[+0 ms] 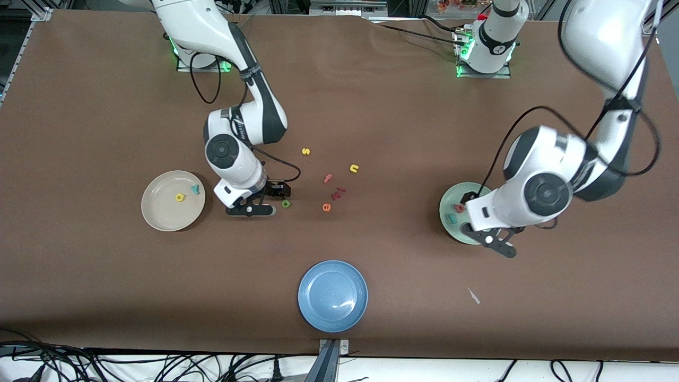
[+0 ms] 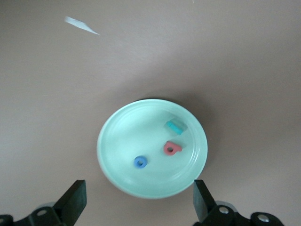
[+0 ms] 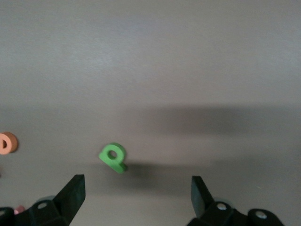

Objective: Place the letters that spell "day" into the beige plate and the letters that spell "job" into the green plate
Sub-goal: 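Return the left arm to rest while the right gripper reaches the green p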

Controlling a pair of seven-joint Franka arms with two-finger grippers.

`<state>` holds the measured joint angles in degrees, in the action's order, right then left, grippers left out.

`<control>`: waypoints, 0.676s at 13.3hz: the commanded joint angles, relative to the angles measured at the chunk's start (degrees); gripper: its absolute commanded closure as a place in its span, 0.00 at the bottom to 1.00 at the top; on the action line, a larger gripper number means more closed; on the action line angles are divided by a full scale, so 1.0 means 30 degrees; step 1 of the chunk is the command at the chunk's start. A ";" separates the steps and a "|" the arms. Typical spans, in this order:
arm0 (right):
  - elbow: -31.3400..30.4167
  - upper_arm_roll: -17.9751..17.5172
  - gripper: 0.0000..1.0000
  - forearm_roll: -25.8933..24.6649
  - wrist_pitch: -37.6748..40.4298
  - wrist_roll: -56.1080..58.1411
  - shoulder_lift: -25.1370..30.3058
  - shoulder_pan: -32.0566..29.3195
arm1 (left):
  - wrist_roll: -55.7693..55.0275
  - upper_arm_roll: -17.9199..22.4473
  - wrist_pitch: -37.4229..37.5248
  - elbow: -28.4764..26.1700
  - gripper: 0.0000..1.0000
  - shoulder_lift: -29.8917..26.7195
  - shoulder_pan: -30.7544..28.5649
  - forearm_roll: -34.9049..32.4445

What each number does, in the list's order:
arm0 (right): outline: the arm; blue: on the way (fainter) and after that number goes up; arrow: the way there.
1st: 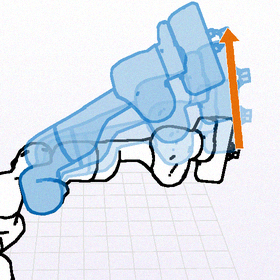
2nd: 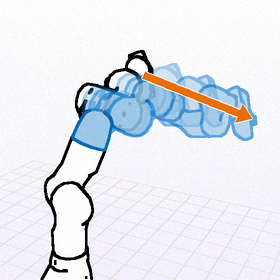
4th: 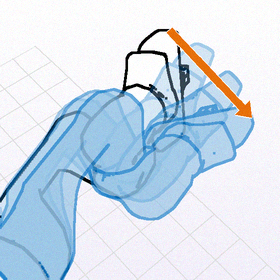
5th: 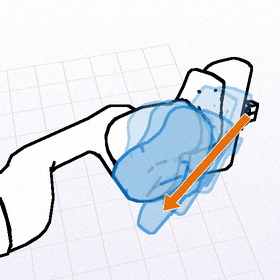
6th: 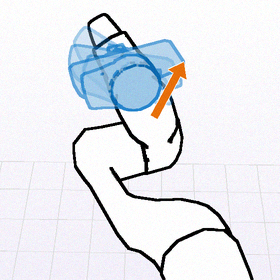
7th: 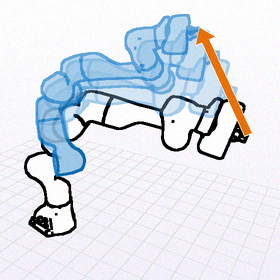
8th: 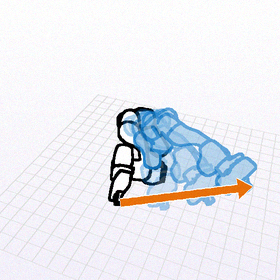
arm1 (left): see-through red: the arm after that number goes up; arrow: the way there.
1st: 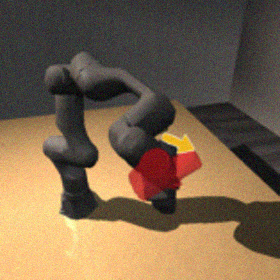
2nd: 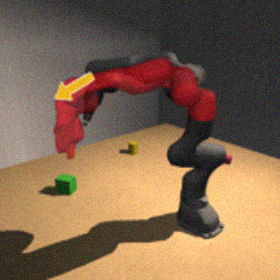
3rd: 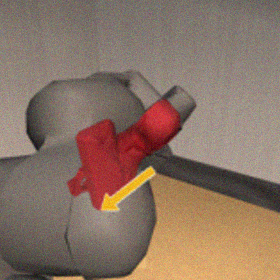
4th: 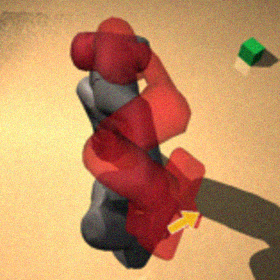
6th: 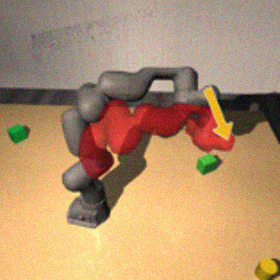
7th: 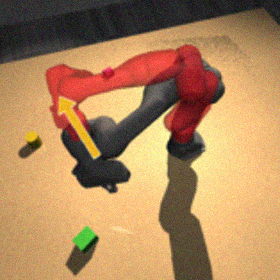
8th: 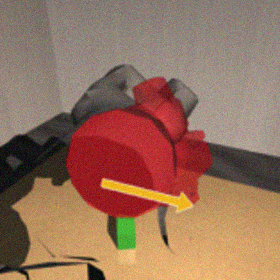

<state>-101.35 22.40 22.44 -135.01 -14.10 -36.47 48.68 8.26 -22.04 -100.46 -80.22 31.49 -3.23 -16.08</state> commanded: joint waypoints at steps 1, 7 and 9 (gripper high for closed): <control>0.1524 -0.0287 0.00 0.0546 0.0150 -0.0135 -0.1112 -0.0085 | -0.0029 0.0052 0.2421 0.1766 0.00 -0.1063 -0.0183 -0.0004; 0.2227 -0.0756 0.00 0.0518 0.0296 -0.0106 -0.2315 -0.0114 | -0.0467 0.0344 0.7032 0.4944 0.00 -0.2931 -0.0768 0.0699; 0.2434 -0.0786 0.01 0.0518 0.0326 -0.0048 -0.2550 -0.0202 | -0.2799 0.1919 0.6713 0.2378 0.00 -0.5506 -0.0652 0.2738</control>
<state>-96.70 20.33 22.79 -134.95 -14.12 -42.41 48.67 4.99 -19.76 -79.82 -65.42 22.81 -5.04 -13.21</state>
